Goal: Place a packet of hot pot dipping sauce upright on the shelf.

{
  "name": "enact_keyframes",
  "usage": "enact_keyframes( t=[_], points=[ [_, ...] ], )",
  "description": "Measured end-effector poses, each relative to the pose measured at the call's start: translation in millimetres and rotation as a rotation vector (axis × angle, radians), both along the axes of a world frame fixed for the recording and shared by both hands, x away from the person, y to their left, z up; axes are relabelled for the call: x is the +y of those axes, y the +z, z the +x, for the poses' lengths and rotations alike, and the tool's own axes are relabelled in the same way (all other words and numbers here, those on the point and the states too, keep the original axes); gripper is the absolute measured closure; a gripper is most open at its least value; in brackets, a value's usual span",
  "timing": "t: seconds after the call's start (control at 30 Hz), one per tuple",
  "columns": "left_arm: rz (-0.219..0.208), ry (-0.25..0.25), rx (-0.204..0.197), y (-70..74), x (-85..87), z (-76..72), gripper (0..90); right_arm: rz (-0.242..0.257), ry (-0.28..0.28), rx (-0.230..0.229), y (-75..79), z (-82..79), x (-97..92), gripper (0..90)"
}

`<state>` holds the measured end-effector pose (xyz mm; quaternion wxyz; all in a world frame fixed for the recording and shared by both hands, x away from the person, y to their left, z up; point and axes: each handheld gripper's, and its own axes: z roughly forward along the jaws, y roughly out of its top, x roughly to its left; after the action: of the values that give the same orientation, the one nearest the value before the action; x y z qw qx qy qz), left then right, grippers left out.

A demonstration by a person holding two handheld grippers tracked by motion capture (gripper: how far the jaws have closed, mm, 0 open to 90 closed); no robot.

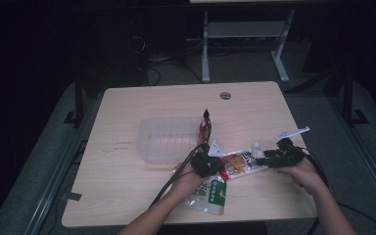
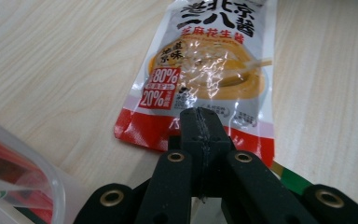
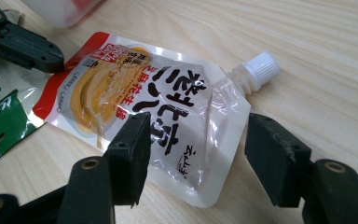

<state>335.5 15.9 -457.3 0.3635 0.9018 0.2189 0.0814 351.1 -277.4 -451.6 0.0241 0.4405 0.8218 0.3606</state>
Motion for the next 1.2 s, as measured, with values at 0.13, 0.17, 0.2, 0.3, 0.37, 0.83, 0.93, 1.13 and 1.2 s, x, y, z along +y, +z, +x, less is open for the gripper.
enact_keyframes(
  t=[0.13, 0.17, 0.2, 0.3, 0.37, 0.83, 0.93, 1.13, 1.2],
  points=[
    [0.039, -0.003, 0.011, -3.8, -2.4, 0.4, 89.9, 0.008, 0.005, 0.011, -1.8, 1.0, -0.1, 39.9],
    [0.047, -0.008, 0.008, -5.5, -2.7, 0.5, 89.9, 0.007, 0.009, 0.012, -2.9, 1.4, 0.1, 39.7],
    [0.043, -0.008, 0.008, -6.1, -2.6, 0.3, 89.9, 0.007, 0.011, 0.017, -3.7, 1.9, 0.6, 39.5],
    [0.046, -0.007, 0.017, -6.2, -2.3, 0.8, 90.0, 0.006, 0.006, 0.035, -5.6, 3.0, 0.9, 38.9],
    [0.047, -0.012, 0.022, -6.0, -1.4, 1.8, 90.0, 0.013, 0.008, 0.033, -7.8, 4.6, 0.3, 38.5],
    [0.046, -0.017, 0.033, -5.7, -1.4, 3.4, 90.0, 0.033, 0.032, 0.064, -11.8, 7.3, 2.2, 42.9],
    [0.043, -0.015, 0.039, -5.8, -1.5, 4.1, 90.0, 0.059, 0.044, 0.075, -13.4, 9.2, 0.9, 49.1],
    [0.046, -0.015, 0.044, -5.4, -1.8, 4.9, 90.0, 0.11, 0.067, 0.101, -17.6, 12.1, 3.1, 62.1],
    [0.047, -0.014, 0.046, -5.2, -2.1, 4.8, 90.0, 0.117, 0.072, 0.105, -18.6, 12.9, 2.9, 67.3]
  ],
)
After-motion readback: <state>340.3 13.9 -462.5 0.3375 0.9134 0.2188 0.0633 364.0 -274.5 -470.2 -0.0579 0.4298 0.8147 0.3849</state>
